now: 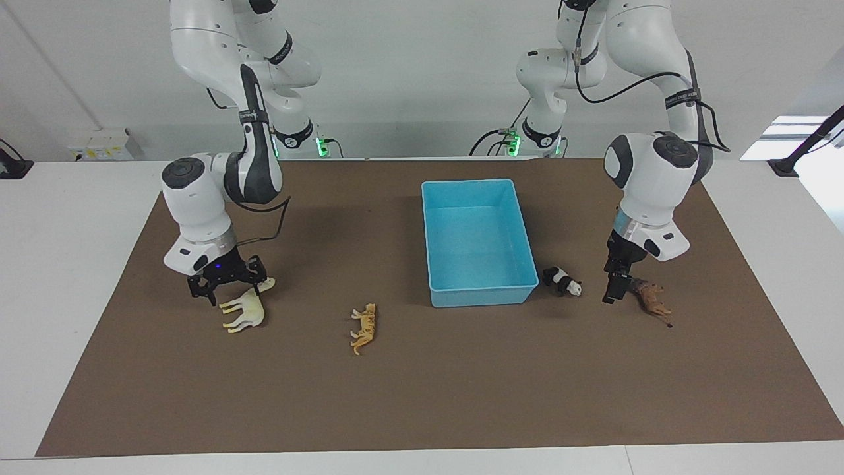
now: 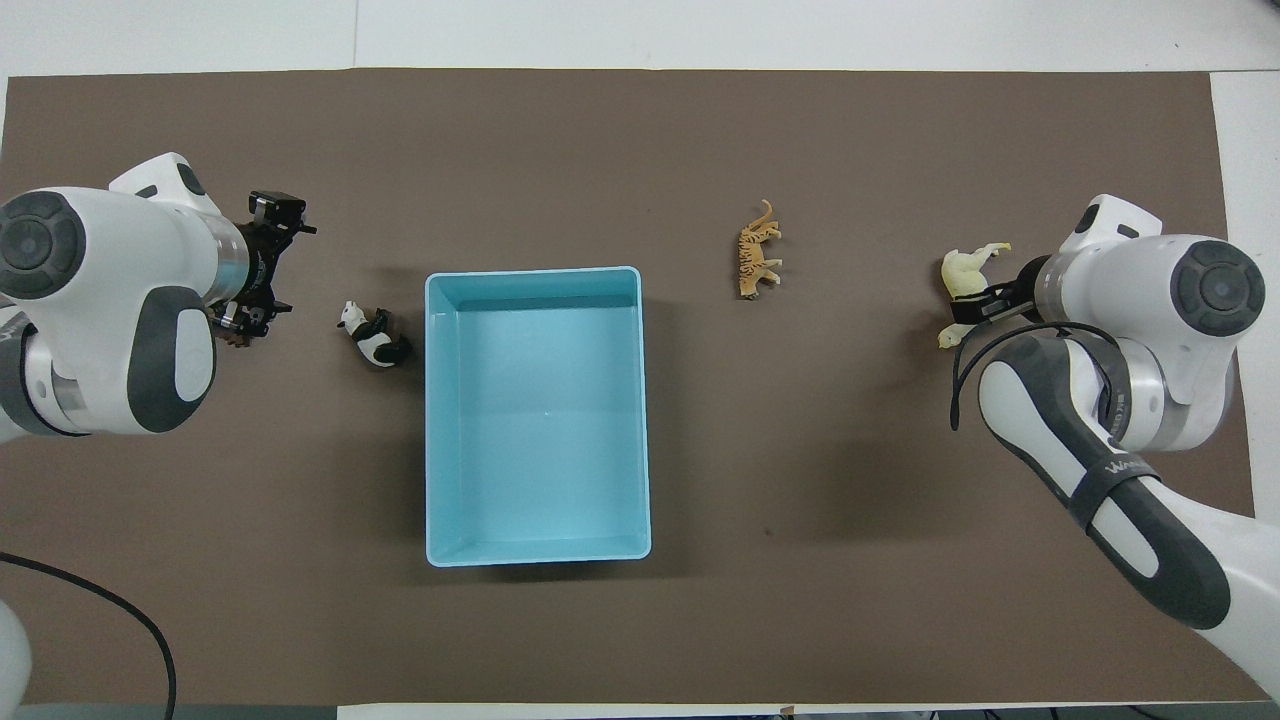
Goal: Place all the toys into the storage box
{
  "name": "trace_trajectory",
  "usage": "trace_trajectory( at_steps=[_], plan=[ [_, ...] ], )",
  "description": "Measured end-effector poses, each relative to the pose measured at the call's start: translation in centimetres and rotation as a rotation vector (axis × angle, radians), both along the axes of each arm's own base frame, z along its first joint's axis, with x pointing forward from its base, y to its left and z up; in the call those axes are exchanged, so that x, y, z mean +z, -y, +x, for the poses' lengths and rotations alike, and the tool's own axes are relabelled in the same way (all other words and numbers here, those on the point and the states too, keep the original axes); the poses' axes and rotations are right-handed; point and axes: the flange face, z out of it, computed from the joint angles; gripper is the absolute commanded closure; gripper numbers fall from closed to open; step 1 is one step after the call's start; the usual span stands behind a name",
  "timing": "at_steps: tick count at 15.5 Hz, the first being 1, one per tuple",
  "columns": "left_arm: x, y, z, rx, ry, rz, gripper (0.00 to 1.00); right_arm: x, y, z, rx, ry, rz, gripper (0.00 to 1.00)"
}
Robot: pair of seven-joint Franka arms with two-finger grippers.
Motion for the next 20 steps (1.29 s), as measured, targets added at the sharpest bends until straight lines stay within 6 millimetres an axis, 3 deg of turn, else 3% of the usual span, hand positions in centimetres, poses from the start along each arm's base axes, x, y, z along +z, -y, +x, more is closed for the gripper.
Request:
trace_trajectory(
  at_steps=[5, 9, 11, 13, 14, 20],
  plan=[
    [-5.2, 1.8, -1.7, 0.014, -0.057, -0.005, 0.00, -0.7, -0.7, 0.3, 0.019, -0.003, -0.002, 0.01],
    [-5.9, 2.1, -1.9, 0.012, -0.068, -0.004, 0.00, -1.7, -0.7, 0.5, 0.050, 0.005, -0.010, 0.10],
    [-6.5, 2.1, -2.3, 0.013, -0.081, -0.002, 0.00, -2.0, -0.7, 0.5, 0.051, 0.002, -0.010, 0.29],
    [-7.3, 2.0, -2.9, 0.012, -0.087, -0.001, 0.00, -2.0, -0.7, 0.5, 0.054, 0.002, -0.011, 0.89],
    [-7.6, 2.0, -3.1, 0.011, -0.084, -0.001, 0.00, -2.0, -0.7, 0.5, 0.056, 0.003, -0.011, 1.00],
    [-8.1, 2.5, -3.5, 0.001, -0.069, -0.003, 0.00, -1.6, -0.6, 0.8, 0.089, 0.010, -0.019, 1.00]
  ],
)
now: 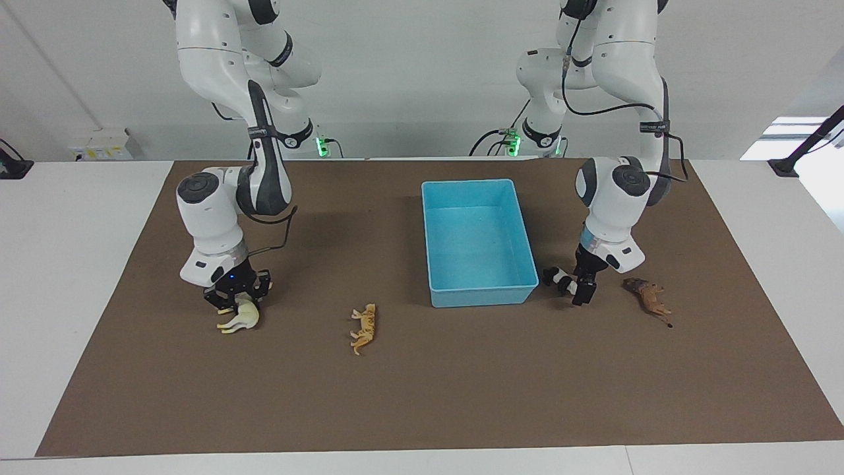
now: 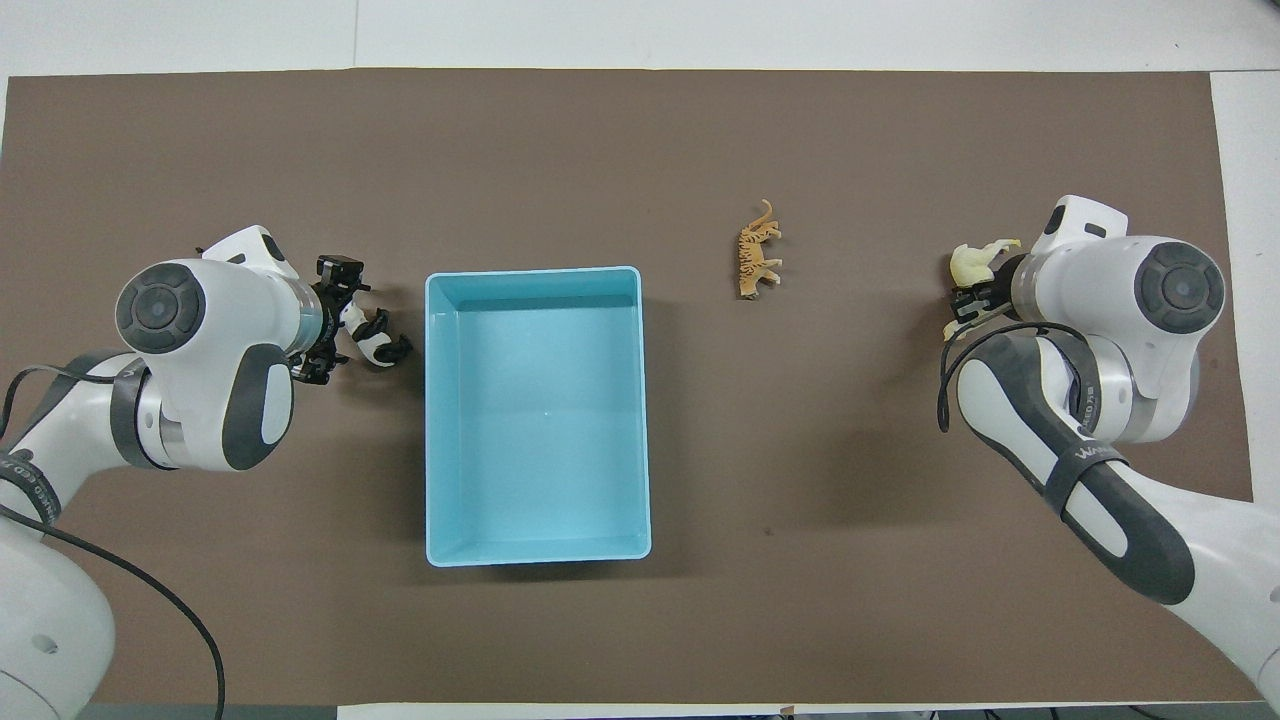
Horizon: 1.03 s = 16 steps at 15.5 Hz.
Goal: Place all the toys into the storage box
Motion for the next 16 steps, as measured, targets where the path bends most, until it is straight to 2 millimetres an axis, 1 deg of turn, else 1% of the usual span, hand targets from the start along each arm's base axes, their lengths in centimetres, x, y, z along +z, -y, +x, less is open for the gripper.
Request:
trace_trajectory(
  at_steps=[2, 4, 6, 7, 8, 9, 11, 14, 15, 16],
  plan=[
    [0.1, 0.2, 0.1, -0.003, 0.011, -0.002, 0.00, 0.7, 0.0, 0.5, 0.002, 0.012, -0.001, 1.00],
    [0.1, 0.3, 0.0, -0.005, 0.011, -0.002, 0.00, 1.8, 0.1, 1.2, 0.000, -0.001, -0.002, 1.00],
    [0.0, 0.5, 0.0, -0.009, 0.010, -0.002, 0.00, 4.3, 0.5, 2.3, -0.007, -0.025, -0.004, 1.00],
    [0.0, 0.6, -0.1, -0.010, 0.009, -0.002, 0.00, 6.1, 0.7, 2.8, -0.013, -0.041, -0.005, 1.00],
    [-0.1, 0.6, -0.2, -0.011, 0.008, -0.002, 0.08, 8.0, 1.1, 3.2, -0.020, -0.057, -0.005, 1.00],
    [-0.1, 0.7, -0.2, -0.012, 0.007, -0.001, 0.19, 10.0, 1.5, 3.5, -0.028, -0.071, -0.005, 1.00],
    [-0.1, 0.7, -0.2, -0.013, 0.007, -0.001, 0.45, 13.1, 2.1, 3.5, -0.040, -0.088, -0.006, 1.00],
    [0.0, 0.7, -0.3, -0.013, 0.007, -0.001, 0.80, 16.0, 2.9, 3.4, -0.056, -0.110, -0.005, 1.00],
    [-0.1, 0.7, -0.3, -0.013, 0.007, -0.001, 0.89, 16.8, 3.2, 3.4, -0.061, -0.121, -0.004, 1.00],
    [-0.1, 0.6, -0.3, -0.012, 0.006, -0.001, 0.93, 17.6, 3.3, 3.4, -0.065, -0.131, -0.004, 1.00]
  ],
)
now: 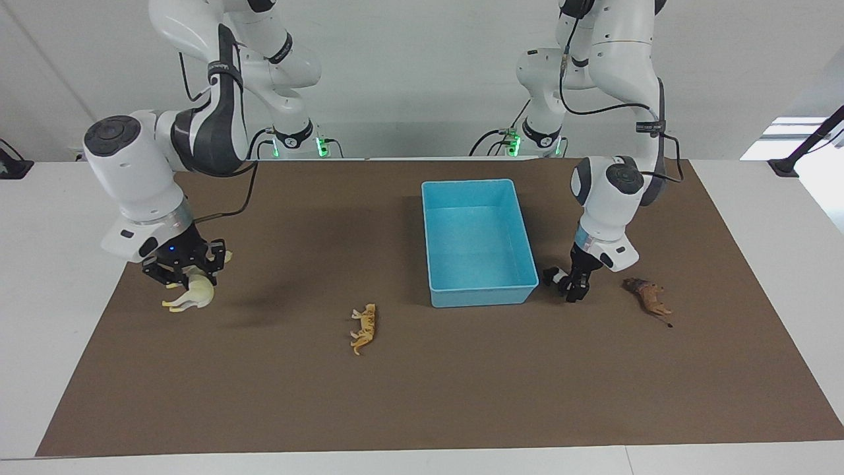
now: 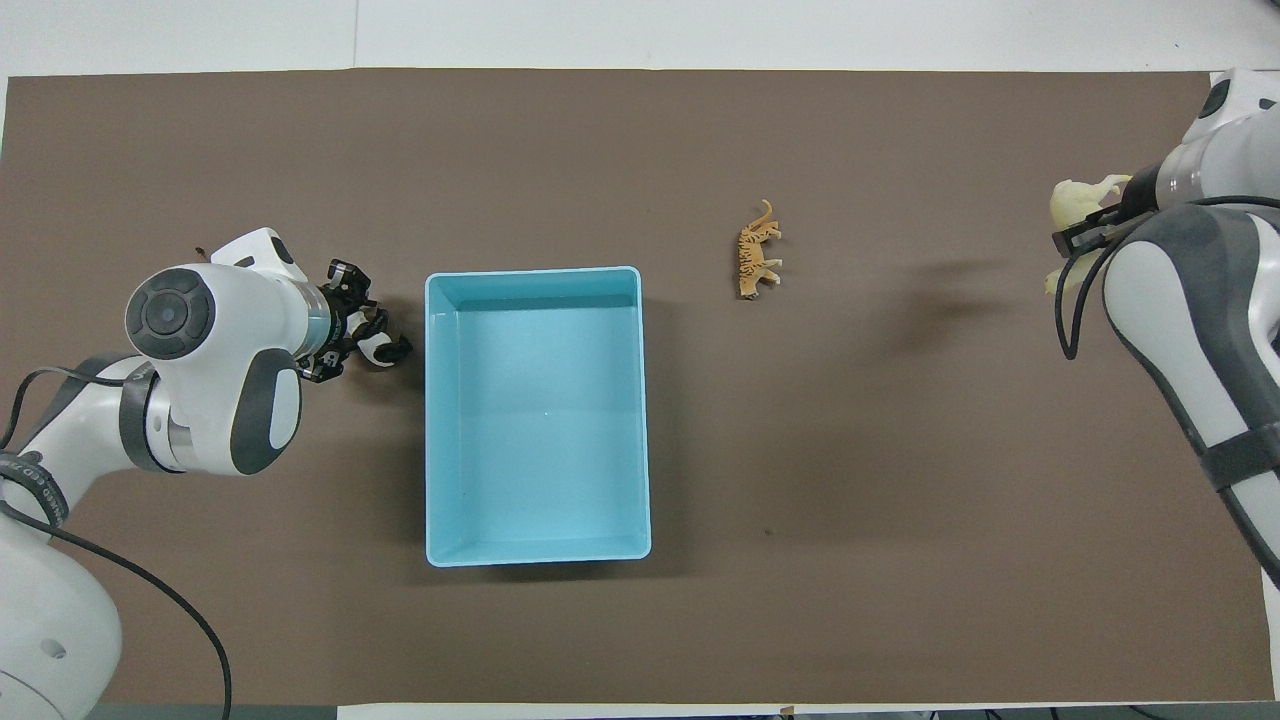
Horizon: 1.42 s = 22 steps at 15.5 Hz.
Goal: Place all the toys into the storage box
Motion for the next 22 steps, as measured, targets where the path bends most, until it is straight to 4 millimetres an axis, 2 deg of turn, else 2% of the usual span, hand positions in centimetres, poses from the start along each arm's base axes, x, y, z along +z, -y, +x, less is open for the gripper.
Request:
trace_trajectory(
  at_steps=[4, 7, 9, 12, 14, 16, 18, 20, 22],
  plan=[
    [0.0, 0.0, 0.0, 0.000, 0.000, 0.000, 0.95, 2.2, 0.1, -0.3, -0.004, -0.010, 0.001, 1.00],
    [1.0, -0.3, 0.6, 0.006, 0.015, -0.001, 0.95, 2.6, 0.1, -0.5, -0.004, -0.011, 0.002, 1.00],
    [4.2, -0.9, 2.5, 0.021, 0.010, 0.002, 0.95, 2.6, 0.1, -0.5, -0.004, -0.011, 0.002, 1.00],
    [12.0, -1.1, 5.9, 0.040, -0.003, -0.008, 0.95, 2.6, 0.0, -0.5, -0.003, -0.011, 0.002, 1.00],
    [15.8, -0.2, 6.8, 0.050, -0.007, -0.053, 0.95, 2.6, 0.0, -0.5, -0.002, -0.011, 0.002, 1.00],
    [16.6, 2.6, 6.3, 0.011, -0.039, -0.071, 0.94, 2.6, 0.0, -0.5, -0.002, -0.011, 0.002, 1.00],
    [15.8, 7.4, 4.8, -0.055, -0.074, -0.070, 0.94, 2.7, -0.1, -0.5, -0.001, -0.010, 0.002, 1.00],
    [14.5, 12.2, 2.8, -0.115, -0.105, -0.062, 0.87, 2.7, -0.2, -0.5, 0.001, -0.010, 0.002, 1.00],
    [12.7, 15.0, 0.6, -0.164, -0.139, -0.049, 0.54, 2.7, -0.4, -0.5, 0.004, -0.010, 0.002, 1.00]
  ],
)
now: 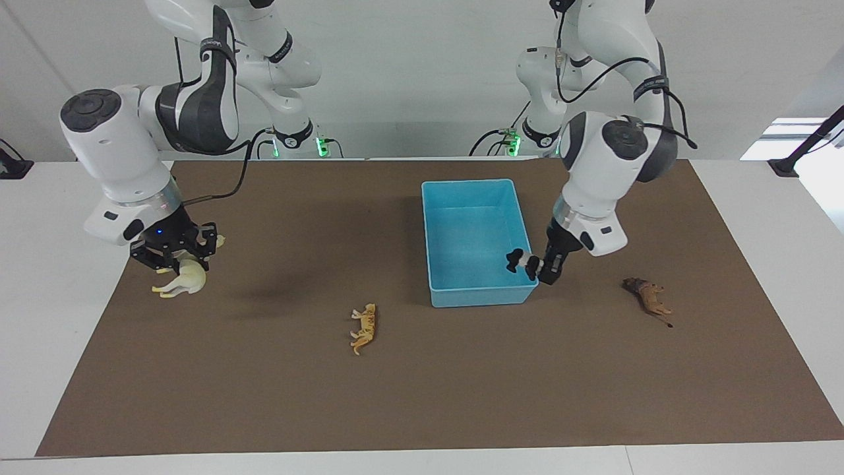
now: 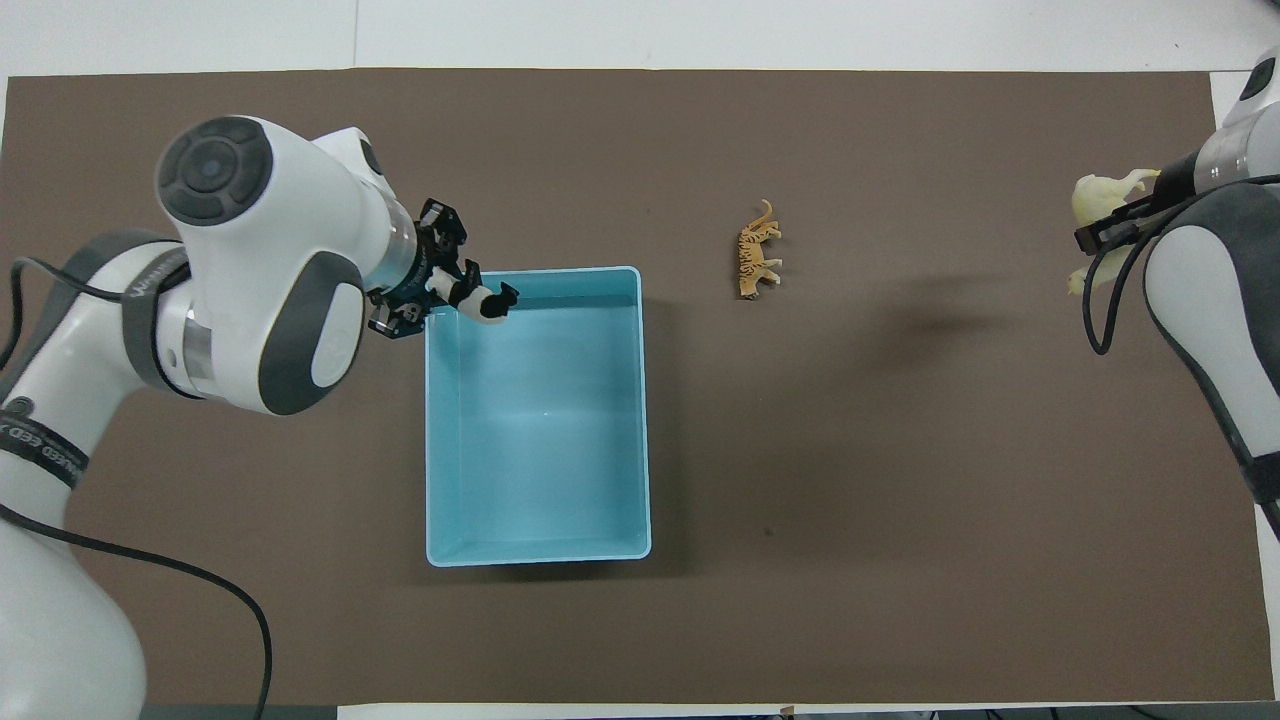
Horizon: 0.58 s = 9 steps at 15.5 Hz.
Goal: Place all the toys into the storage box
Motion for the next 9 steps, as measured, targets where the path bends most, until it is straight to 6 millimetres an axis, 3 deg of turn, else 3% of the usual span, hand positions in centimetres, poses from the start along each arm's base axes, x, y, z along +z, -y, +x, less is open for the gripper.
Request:
trace_trajectory(
  at_steps=[2, 5, 7, 9],
  plan=[
    [-1.7, 0.5, -1.5, -0.014, -0.007, 0.006, 0.00, 0.0, -0.3, 0.0, 0.001, -0.002, 0.001, 1.00],
    [-1.9, -0.6, -1.9, -0.010, 0.009, 0.006, 0.00, 0.6, -2.4, -0.1, -0.045, -0.017, 0.010, 1.00],
    [-0.2, -1.2, -1.5, -0.016, 0.042, 0.015, 0.00, 2.1, -6.2, -0.1, -0.095, -0.025, 0.018, 1.00],
    [1.9, -2.9, -0.7, -0.051, 0.075, 0.054, 0.00, 3.5, -11.4, -0.5, -0.159, -0.017, 0.026, 1.00]
  ],
)
